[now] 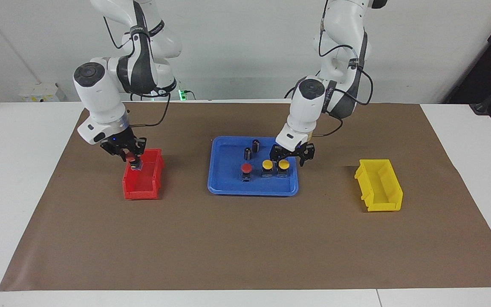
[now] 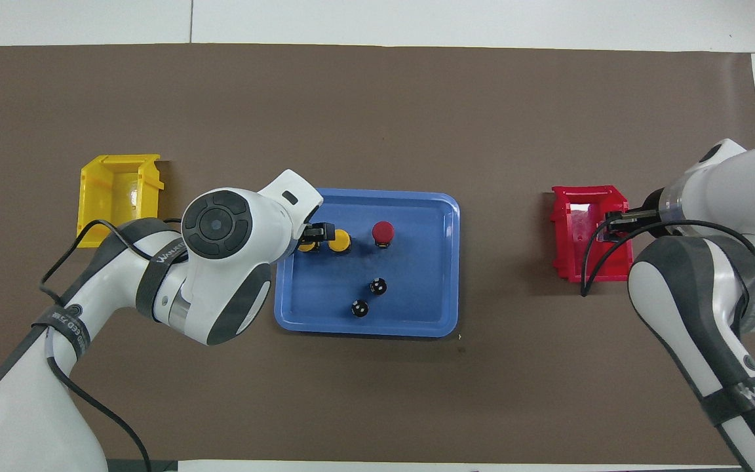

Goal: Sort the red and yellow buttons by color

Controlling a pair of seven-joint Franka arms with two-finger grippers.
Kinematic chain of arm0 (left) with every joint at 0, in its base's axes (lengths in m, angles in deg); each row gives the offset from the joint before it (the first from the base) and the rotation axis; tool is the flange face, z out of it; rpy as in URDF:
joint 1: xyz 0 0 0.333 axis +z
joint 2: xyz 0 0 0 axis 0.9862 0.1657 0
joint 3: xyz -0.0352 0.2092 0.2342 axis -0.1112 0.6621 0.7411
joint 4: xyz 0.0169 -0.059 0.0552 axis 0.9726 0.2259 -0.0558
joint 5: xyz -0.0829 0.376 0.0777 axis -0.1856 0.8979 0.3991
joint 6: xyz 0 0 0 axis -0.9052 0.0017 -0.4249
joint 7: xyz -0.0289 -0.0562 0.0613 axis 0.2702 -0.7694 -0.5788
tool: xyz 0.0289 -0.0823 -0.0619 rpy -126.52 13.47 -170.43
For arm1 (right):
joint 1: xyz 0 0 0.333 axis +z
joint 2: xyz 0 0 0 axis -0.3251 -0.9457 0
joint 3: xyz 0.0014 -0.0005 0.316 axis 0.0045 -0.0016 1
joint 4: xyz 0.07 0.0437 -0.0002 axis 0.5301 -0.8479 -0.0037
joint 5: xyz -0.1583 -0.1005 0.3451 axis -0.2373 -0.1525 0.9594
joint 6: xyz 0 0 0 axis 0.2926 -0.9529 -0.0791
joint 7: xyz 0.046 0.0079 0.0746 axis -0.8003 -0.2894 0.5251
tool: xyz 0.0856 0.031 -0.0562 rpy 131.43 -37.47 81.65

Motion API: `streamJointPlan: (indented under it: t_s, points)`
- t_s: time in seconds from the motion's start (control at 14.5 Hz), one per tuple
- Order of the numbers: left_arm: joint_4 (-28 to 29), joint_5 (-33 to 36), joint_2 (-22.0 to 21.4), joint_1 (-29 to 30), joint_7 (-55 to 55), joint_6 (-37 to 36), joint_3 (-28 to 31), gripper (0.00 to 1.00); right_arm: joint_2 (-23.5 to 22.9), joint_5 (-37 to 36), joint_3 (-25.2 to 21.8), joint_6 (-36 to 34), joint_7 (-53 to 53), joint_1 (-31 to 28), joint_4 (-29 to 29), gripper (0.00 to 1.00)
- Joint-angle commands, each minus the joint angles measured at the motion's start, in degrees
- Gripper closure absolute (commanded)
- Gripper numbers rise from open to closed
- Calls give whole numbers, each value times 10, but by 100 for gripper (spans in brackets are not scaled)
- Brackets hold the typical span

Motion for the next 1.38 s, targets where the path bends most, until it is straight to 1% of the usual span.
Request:
streamJointPlan:
  t_s: [0.0, 0.07, 0.14, 0.28, 0.34, 0.41, 0.48, 0.55, 0.62, 0.69, 0.76, 0.83, 0.89, 0.96, 1.03, 1.1, 1.17, 1.24, 1.31]
  points:
    - [15, 0, -7, -11, -8, 15, 9, 15, 17, 5, 0, 47, 15, -6, -56, 81]
    - [14, 0, -7, -13, -10, 15, 9, 26, 17, 5, 0, 52, 14, -5, -61, 81]
    - [15, 0, -7, -14, -11, 17, 9, 29, 15, 5, 0, 55, 14, -5, -66, 81]
    - [15, 0, -7, -14, -12, 17, 9, 30, 16, 5, 1, 65, 14, -5, -77, 81]
    - [15, 0, -6, -18, -13, 17, 9, 33, 16, 5, 0, 69, 14, -4, -82, 81]
    - [14, 0, 1, -24, -20, 19, 9, 36, 14, 5, 0, 76, 14, -4, -92, 81]
    - [14, 0, 3, -26, -32, 25, 9, 40, 14, 5, 1, 97, 14, -4, -106, 81]
    - [13, 0, 4, -26, -33, 28, 9, 46, 16, 5, 1, 111, 13, -2, -117, 81]
    - [12, 0, 4, -26, -33, 25, 9, 74, 14, 5, 1, 113, 12, -1, -119, 81]
    - [8, 1, 5, -26, -32, 25, 9, 98, 8, 5, 1, 121, 11, 1, -122, 81]
    - [4, 0, 5, -25, -33, 19, 11, 99, 7, 5, 1, 124, 14, -1, -122, 81]
    - [-16, 2, 5, -22, -33, 0, 11, 99, 7, 5, 1, 125, 14, -1, -122, 79]
    - [-39, 3, 1, -16, -27, -40, 16, 99, 7, 5, 1, 124, 13, 0, -122, 70]
    - [-70, 4, -7, -11, -18, -97, 18, 99, 7, 5, 1, 122, 13, 0, -121, 67]
    - [-100, 4, -21, 11, 10, -159, 18, 99, 6, 5, 1, 121, 13, -1, -119, 62]
    - [-125, 4, -29, 34, 59, -220, 17, 99, 6, 5, 1, 114, 14, -2, -114, 50]
    - [-138, 4, -35, 56, 106, -256, 18, 99, 5, 5, 1, 107, 14, 0, -108, 49]
    - [-137, 4, -36, 80, 151, -268, 18, 99, 3, 5, 1, 97, 13, 0, -98, 42]
    - [-136, 4, -43, 108, 198, -272, 18, 99, -2, 4, 2, 83, 13, 0, -84, 38]
